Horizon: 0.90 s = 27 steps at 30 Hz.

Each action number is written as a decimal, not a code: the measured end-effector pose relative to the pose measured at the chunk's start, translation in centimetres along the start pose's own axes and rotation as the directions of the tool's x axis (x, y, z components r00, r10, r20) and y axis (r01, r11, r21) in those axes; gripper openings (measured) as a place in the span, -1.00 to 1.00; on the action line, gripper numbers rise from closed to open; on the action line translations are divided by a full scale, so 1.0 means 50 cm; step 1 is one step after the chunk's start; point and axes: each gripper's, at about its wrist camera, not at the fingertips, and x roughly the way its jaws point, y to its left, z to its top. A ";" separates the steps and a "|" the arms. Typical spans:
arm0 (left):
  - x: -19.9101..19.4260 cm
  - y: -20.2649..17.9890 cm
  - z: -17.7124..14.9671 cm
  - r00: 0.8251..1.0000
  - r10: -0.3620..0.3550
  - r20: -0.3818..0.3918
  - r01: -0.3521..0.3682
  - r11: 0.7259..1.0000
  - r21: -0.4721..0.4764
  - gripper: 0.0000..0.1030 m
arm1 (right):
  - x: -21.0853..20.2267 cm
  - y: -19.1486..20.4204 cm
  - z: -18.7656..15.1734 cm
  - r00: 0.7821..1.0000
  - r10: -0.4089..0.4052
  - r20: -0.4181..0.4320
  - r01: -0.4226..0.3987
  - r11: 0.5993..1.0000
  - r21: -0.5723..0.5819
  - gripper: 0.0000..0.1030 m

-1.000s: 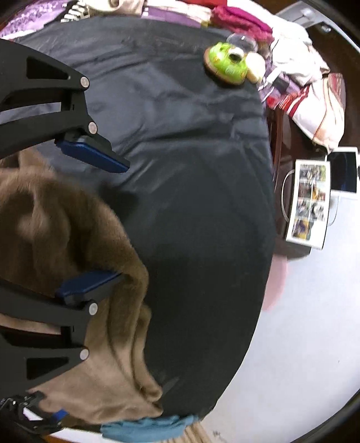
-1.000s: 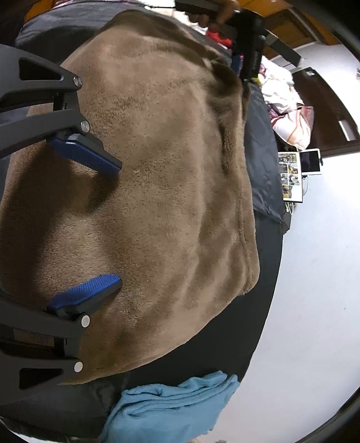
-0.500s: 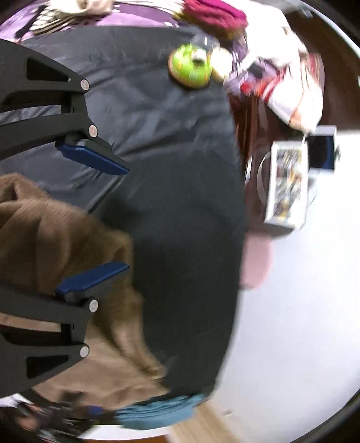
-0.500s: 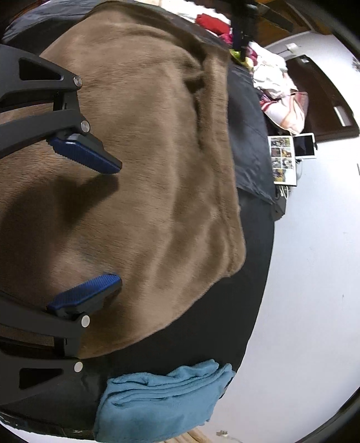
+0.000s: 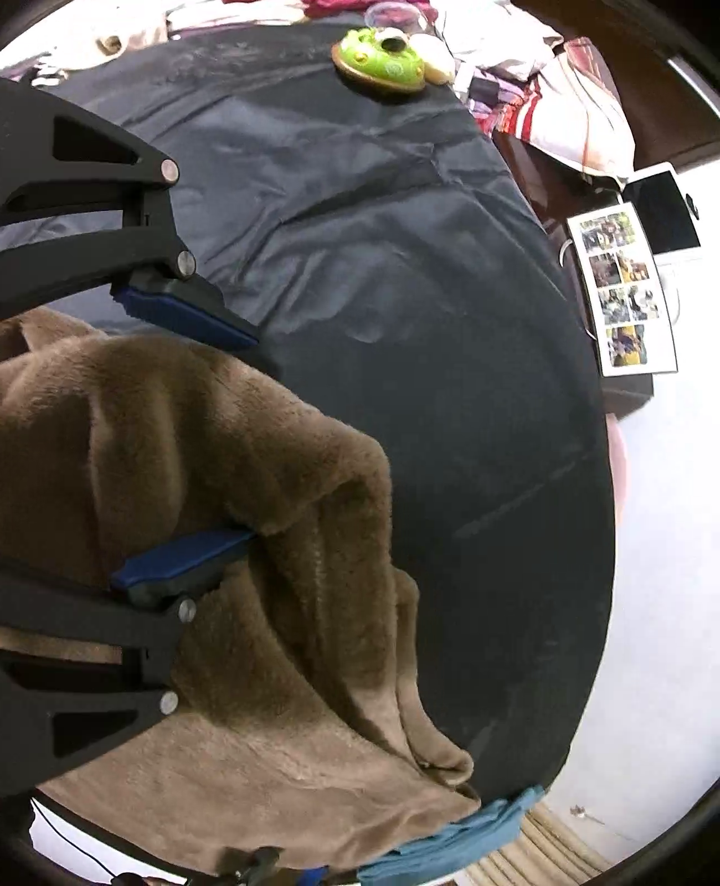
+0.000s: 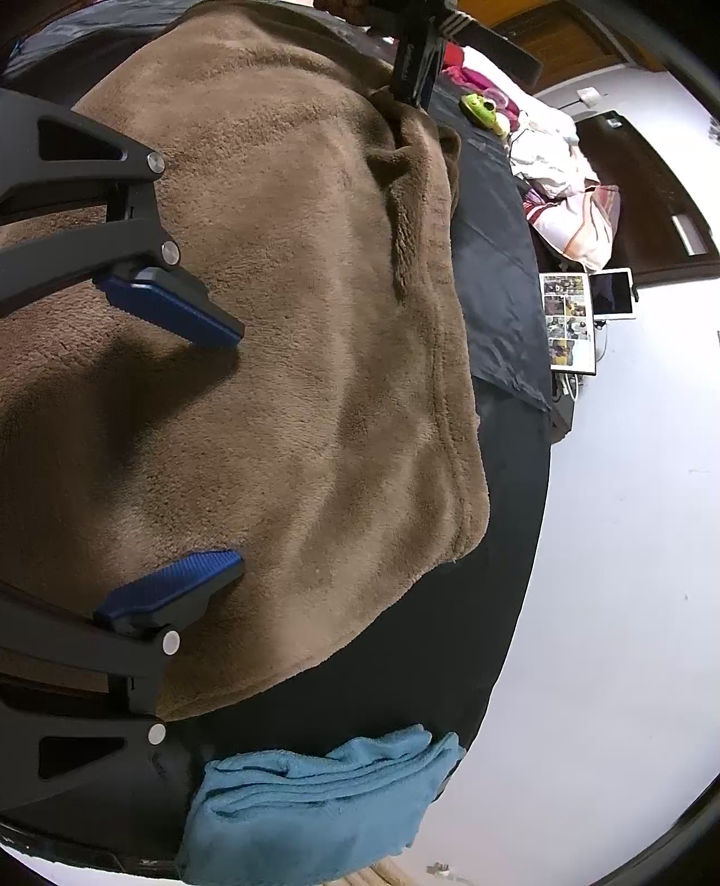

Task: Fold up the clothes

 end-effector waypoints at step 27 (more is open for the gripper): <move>-0.141 0.018 -0.059 0.958 -0.172 0.231 0.213 0.963 -0.166 0.49 | 0.086 0.026 0.159 0.998 0.068 0.009 -0.068 0.998 -0.006 0.50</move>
